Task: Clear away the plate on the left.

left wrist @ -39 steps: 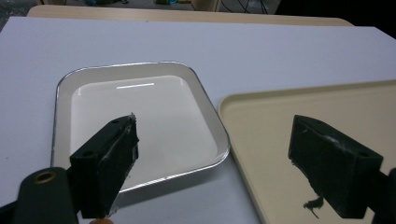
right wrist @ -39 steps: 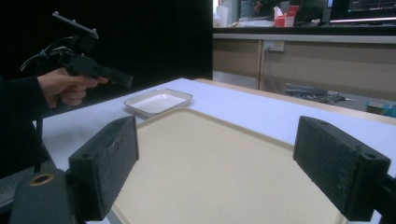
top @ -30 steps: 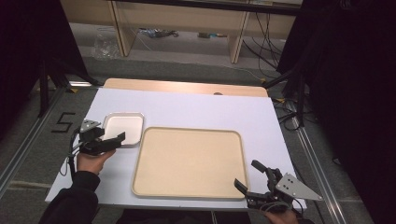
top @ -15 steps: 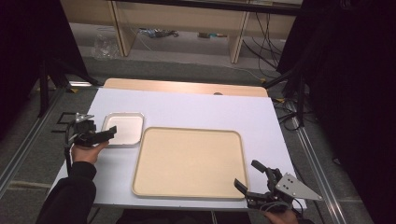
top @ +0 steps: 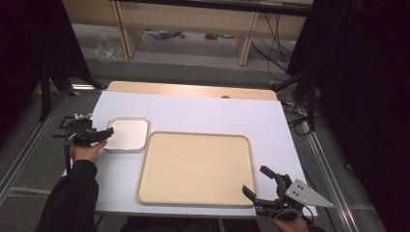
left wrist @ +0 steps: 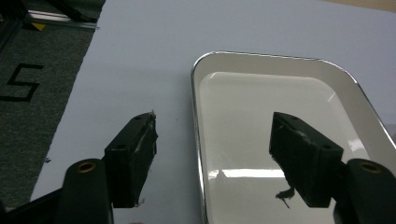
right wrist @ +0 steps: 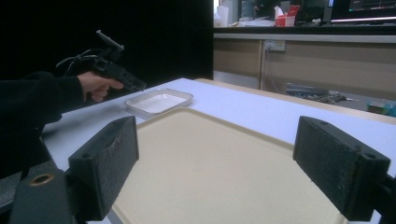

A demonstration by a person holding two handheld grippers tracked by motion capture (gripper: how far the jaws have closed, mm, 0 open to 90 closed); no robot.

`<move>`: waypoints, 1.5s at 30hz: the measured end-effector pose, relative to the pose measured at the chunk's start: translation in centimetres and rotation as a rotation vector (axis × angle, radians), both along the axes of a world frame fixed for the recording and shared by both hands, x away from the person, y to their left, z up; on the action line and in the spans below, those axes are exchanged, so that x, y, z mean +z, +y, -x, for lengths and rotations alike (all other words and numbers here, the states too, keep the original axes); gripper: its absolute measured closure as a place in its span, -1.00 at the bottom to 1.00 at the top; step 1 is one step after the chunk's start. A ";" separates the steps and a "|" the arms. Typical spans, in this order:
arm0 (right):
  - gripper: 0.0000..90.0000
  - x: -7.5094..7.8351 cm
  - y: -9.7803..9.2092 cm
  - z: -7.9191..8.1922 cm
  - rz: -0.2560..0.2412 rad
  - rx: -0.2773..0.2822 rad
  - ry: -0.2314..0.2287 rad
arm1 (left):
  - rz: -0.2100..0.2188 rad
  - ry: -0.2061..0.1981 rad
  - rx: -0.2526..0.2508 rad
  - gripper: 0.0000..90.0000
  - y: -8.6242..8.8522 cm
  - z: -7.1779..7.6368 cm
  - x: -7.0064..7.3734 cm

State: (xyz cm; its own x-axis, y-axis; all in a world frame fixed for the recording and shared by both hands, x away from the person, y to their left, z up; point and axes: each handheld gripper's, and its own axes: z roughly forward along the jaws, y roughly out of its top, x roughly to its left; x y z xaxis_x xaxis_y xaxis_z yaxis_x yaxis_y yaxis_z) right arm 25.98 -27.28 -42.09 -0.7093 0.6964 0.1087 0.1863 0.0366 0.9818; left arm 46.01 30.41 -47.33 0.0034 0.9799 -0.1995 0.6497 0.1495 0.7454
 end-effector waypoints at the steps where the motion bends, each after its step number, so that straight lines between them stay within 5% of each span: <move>1: -0.67 -0.1 0.1 -0.1 -0.013 -0.001 -0.010 | -0.009 0.010 -0.015 -0.25 0.2 0.0 -0.1; 5: -0.66 -0.1 0.0 -0.2 0.008 -0.011 -0.041 | -0.022 0.046 -0.036 -0.14 0.4 -0.4 -0.5; 15: -0.66 -0.1 0.1 0.0 -0.009 -0.005 -0.009 | -0.022 0.114 -0.013 0.25 0.8 -1.0 -1.1; 29: -0.66 0.0 -0.1 -0.2 0.026 -0.011 -0.024 | -0.020 0.186 -0.076 0.67 0.8 -2.1 -1.2; 43: -0.66 0.0 -0.1 -0.1 0.018 -0.014 -0.008 | 0.088 0.177 -0.066 0.90 1.5 -2.6 -1.5; 45: -0.66 -0.1 -0.1 -0.2 0.018 -0.016 -0.034 | 0.105 0.168 -0.055 0.93 1.5 -2.5 -1.5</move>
State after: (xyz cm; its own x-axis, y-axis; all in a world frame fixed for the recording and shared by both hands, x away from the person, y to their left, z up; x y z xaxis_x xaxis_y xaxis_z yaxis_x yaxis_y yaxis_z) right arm 26.18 -27.36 -42.15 -0.7008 0.7097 0.0721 0.1540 0.0519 0.9867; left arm 48.53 31.87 -48.81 0.0140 0.9530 -0.3026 0.7728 0.1817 0.6081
